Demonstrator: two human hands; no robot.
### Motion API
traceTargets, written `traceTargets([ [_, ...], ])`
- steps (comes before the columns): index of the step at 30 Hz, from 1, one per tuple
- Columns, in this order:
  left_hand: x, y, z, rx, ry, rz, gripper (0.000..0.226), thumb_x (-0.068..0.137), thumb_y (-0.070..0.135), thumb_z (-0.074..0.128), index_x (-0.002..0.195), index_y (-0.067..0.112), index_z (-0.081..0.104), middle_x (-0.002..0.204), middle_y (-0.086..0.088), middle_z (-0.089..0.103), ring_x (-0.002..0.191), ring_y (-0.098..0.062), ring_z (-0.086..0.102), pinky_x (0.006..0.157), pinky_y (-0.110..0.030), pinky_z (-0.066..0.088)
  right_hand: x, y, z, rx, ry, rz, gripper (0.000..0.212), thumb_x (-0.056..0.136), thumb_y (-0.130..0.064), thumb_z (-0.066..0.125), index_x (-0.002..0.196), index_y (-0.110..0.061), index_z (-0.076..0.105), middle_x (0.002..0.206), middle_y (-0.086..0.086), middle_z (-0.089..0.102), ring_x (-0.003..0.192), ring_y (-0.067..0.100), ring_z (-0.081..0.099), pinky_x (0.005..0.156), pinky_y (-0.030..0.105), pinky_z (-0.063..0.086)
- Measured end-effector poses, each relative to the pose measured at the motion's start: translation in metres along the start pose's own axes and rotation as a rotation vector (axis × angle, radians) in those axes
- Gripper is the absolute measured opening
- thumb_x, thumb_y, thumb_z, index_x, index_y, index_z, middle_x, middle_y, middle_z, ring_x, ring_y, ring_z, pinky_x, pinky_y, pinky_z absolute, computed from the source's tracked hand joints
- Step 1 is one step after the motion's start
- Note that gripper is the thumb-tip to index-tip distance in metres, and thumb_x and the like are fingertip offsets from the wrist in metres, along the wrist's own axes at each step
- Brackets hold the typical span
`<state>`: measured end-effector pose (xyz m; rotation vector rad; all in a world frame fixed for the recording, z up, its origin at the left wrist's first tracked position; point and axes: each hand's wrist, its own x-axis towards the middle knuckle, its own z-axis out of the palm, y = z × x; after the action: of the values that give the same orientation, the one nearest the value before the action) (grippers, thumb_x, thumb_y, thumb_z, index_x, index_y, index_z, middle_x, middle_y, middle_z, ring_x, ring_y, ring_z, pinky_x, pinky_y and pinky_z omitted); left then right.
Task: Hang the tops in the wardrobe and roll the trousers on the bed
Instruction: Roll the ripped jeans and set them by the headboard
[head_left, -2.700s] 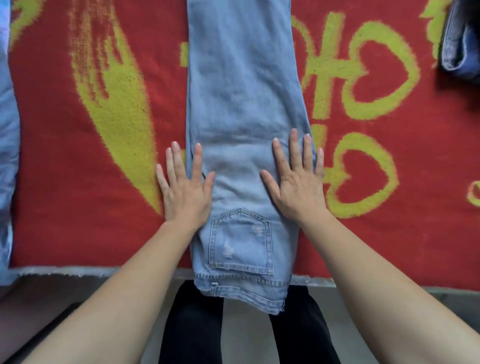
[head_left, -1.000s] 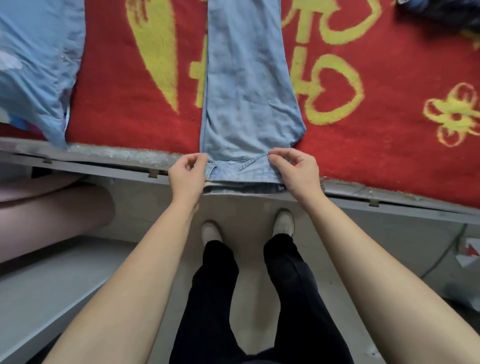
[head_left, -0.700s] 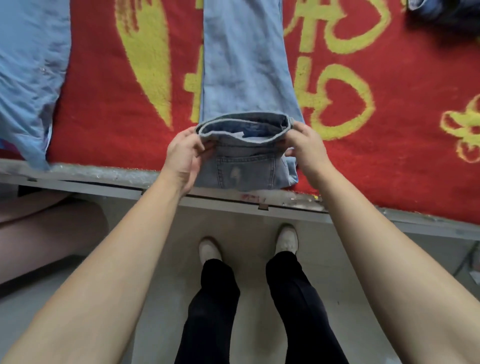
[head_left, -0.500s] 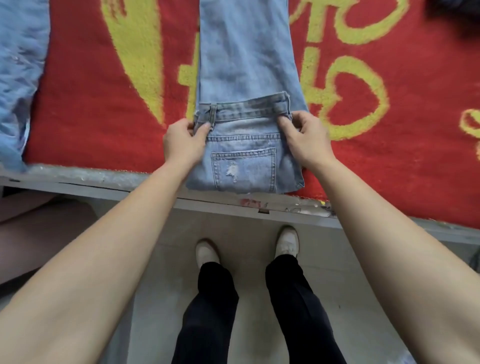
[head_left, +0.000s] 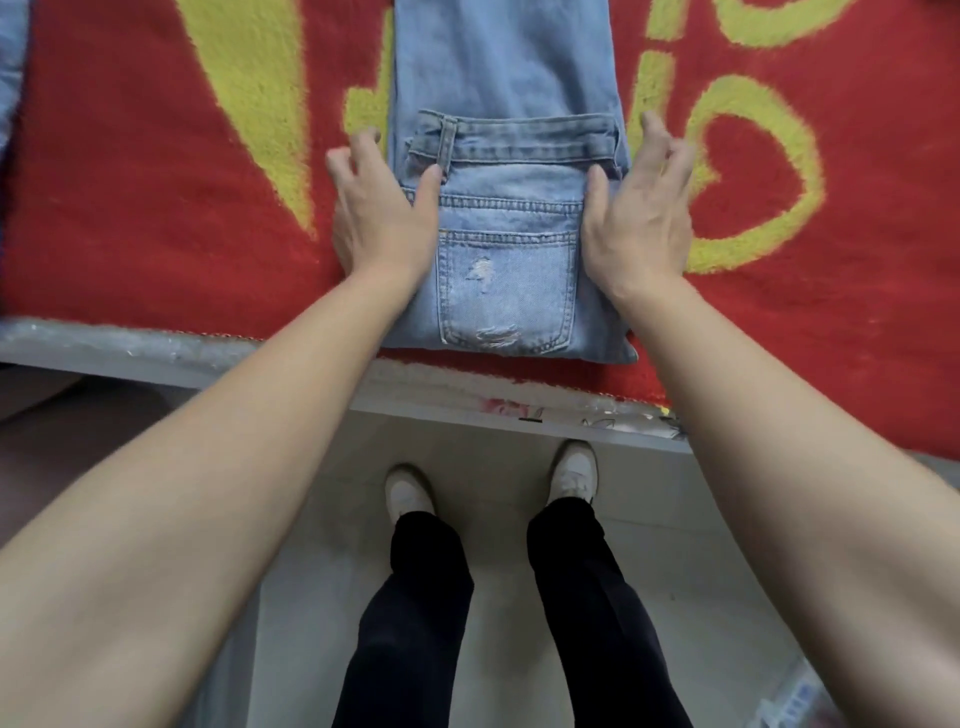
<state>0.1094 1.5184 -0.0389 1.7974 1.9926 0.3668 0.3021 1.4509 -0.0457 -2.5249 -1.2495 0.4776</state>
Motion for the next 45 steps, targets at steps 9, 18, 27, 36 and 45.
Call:
traceTargets([
  [9, -0.055, -0.047, 0.022, 0.372, -0.363, 0.429, 0.061, 0.103, 0.051, 0.017, 0.158, 0.028, 0.005, 0.165, -0.004, -0.010, 0.151, -0.021, -0.013, 0.120, -0.055, 0.000, -0.084, 0.020, 0.035, -0.385, -0.178, -0.391, 0.063, 0.104, -0.052, 0.021, 0.159, -0.025, 0.011, 0.166, 0.013, -0.001, 0.153, 0.035, -0.003, 0.121, 0.056, 0.009],
  [18, -0.079, -0.065, -0.005, 0.407, -0.471, 0.730, 0.093, 0.076, 0.048, 0.045, 0.156, 0.010, 0.016, 0.163, -0.021, -0.001, 0.149, -0.043, -0.005, 0.115, -0.067, 0.008, -0.098, 0.043, 0.010, -0.388, -0.266, -0.628, 0.103, 0.072, -0.056, 0.055, 0.157, -0.010, 0.020, 0.163, 0.026, 0.005, 0.149, 0.049, 0.000, 0.116, 0.066, 0.008],
  [27, -0.075, -0.043, -0.013, 0.496, -0.544, 0.621, 0.086, 0.081, 0.000, 0.062, 0.153, 0.008, 0.017, 0.164, -0.014, 0.003, 0.149, -0.040, -0.003, 0.117, -0.056, 0.021, -0.094, 0.023, -0.006, -0.455, -0.405, -0.550, 0.076, 0.087, -0.014, 0.055, 0.155, -0.005, 0.021, 0.161, 0.027, 0.013, 0.147, 0.051, 0.007, 0.121, 0.053, 0.011],
  [36, -0.131, -0.023, -0.088, 0.472, -0.841, 0.500, 0.074, 0.089, 0.005, 0.053, 0.154, 0.007, 0.018, 0.163, -0.016, 0.009, 0.150, -0.036, 0.006, 0.122, -0.040, 0.008, -0.147, 0.005, -0.082, -0.342, -0.669, -0.490, 0.059, 0.089, -0.029, 0.049, 0.145, -0.014, 0.039, 0.138, 0.008, 0.048, 0.124, 0.034, 0.043, 0.100, 0.046, 0.042],
  [45, -0.155, -0.029, -0.165, 0.383, -1.008, 0.387, 0.055, 0.085, 0.009, 0.049, 0.140, 0.014, 0.045, 0.137, -0.013, 0.040, 0.119, -0.037, 0.051, 0.100, -0.038, 0.042, -0.183, -0.023, -0.142, -0.208, -0.835, -0.319, 0.051, 0.082, -0.028, 0.064, 0.132, -0.025, 0.062, 0.120, 0.010, 0.057, 0.115, 0.031, 0.056, 0.098, 0.033, 0.044],
])
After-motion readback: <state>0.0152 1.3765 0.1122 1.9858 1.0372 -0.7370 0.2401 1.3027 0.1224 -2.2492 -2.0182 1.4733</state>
